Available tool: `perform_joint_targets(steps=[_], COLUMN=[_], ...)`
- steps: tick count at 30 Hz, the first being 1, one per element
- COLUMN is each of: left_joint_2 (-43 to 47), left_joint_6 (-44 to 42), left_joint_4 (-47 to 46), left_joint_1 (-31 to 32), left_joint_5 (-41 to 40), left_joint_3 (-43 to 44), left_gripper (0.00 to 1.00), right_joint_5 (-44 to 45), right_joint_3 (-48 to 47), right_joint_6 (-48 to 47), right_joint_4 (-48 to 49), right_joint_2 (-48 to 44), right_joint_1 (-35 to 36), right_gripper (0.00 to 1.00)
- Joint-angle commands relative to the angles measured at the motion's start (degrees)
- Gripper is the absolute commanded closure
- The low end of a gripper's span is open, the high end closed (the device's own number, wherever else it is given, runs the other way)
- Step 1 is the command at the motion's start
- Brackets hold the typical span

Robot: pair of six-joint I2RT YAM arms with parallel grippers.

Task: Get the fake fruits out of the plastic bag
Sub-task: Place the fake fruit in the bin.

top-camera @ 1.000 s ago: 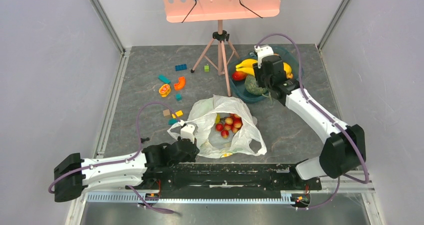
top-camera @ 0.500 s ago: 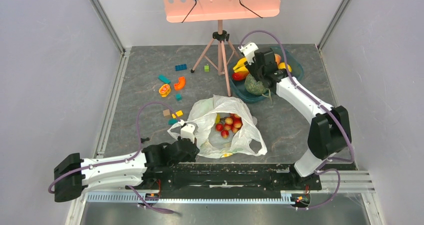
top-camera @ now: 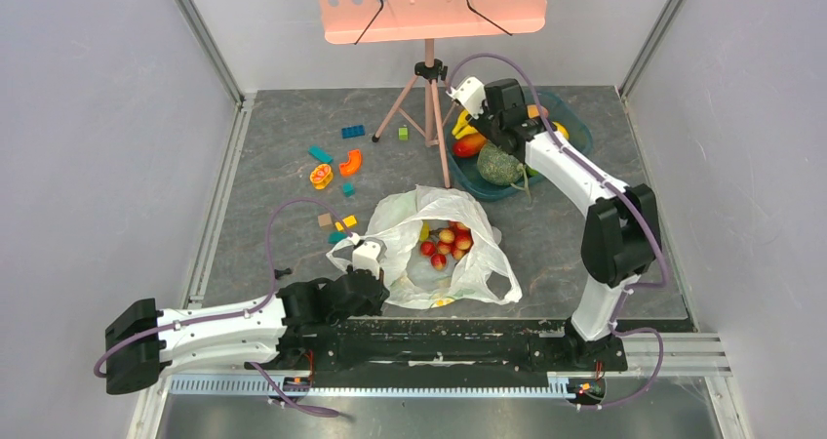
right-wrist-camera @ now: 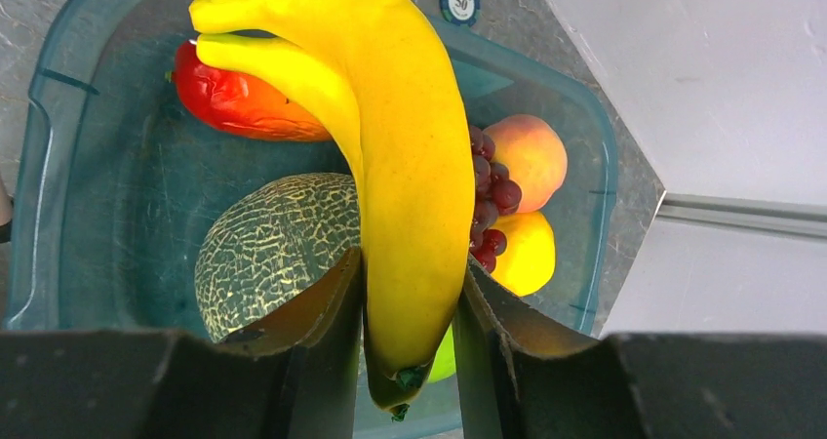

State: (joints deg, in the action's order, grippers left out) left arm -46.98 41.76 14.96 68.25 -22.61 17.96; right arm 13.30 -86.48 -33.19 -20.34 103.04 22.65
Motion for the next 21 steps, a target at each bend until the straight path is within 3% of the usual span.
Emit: perform_joint_targets(steps=[1,11,17,21], left_joint_2=[0.1,-1.7,-1.12,-0.75], left_joint_6=[0.85,0.78,0.95,1.05], left_joint_4=[0.17,-0.54,-0.45,-0.26], left_joint_1=[0.24,0.25,0.22,0.24], left_joint_5=[-1.74,-1.56,-1.47,-1.47], left_joint_3=[2.08,2.7,2.52,2.22], left_gripper=[0.98,0.98,0.98,0.98], right_joint_5=[-0.27,3.44,4.24,5.81], right_joint_3=[-4.31,-5.35,-5.63,-5.36], right_joint_6=[-5.07,-6.81,-5.62,-4.99], right_joint_4=[-3.83,-4.71,-3.64,-3.24], right_joint_2=[3.37,7.31,8.13,7.99], right_joint_1=[-0.15,-0.15,-0.11,-0.16], right_gripper=[0.78,0.71,0.47,0.38])
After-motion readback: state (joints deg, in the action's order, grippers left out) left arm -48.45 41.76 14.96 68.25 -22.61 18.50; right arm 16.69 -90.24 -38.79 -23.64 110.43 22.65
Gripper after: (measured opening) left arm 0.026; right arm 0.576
